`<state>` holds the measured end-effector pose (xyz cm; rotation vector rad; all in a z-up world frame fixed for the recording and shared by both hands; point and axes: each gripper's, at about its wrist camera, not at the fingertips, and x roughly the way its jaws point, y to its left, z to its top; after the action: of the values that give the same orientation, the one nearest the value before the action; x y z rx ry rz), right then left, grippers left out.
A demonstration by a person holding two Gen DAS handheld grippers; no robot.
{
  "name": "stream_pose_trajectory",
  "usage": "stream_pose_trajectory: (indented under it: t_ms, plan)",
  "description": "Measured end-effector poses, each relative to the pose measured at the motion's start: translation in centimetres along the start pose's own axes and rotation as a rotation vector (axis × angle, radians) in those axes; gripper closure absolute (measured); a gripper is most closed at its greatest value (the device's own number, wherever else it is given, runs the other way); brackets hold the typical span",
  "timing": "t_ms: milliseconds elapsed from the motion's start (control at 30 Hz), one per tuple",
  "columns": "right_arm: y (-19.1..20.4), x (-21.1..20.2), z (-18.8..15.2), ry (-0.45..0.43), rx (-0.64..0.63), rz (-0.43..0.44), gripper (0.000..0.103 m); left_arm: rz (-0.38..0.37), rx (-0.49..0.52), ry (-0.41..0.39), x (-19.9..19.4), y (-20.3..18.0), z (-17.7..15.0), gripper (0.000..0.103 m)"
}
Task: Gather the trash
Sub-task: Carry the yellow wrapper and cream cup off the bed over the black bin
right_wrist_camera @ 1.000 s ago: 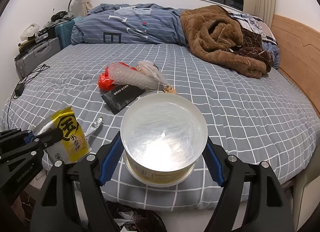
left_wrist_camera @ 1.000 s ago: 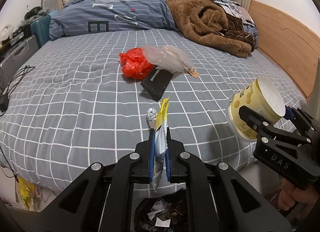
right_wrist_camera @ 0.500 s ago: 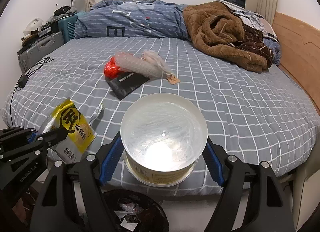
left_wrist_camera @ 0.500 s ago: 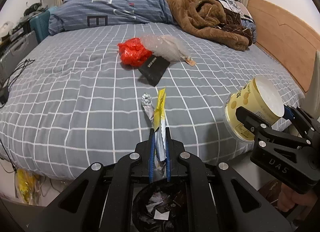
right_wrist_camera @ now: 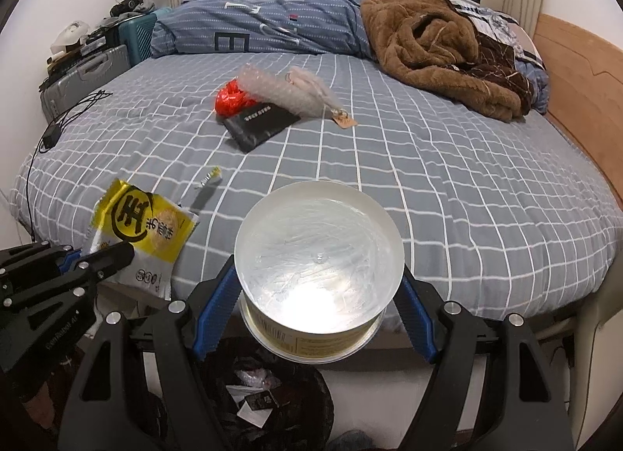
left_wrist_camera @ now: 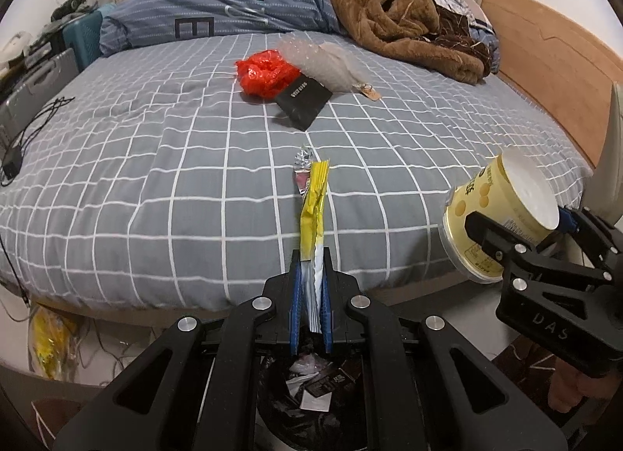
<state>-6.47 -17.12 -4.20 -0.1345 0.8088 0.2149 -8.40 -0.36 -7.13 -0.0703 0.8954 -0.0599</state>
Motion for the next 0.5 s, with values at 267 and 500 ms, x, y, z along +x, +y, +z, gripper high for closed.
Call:
stream_pose_trajectory:
  t_ms: [267, 500]
  plan:
    - [0.0, -1.3, -1.9, 0.014, 0.003, 0.004, 0.031, -0.014, -0.032, -0.014, -2.1, 0.3, -2.0, 0.095]
    - [0.1, -1.8, -3.5, 0.041, 0.008, 0.012, 0.031, -0.024, -0.038, 0.015, -2.8, 0.3, -4.4, 0.095]
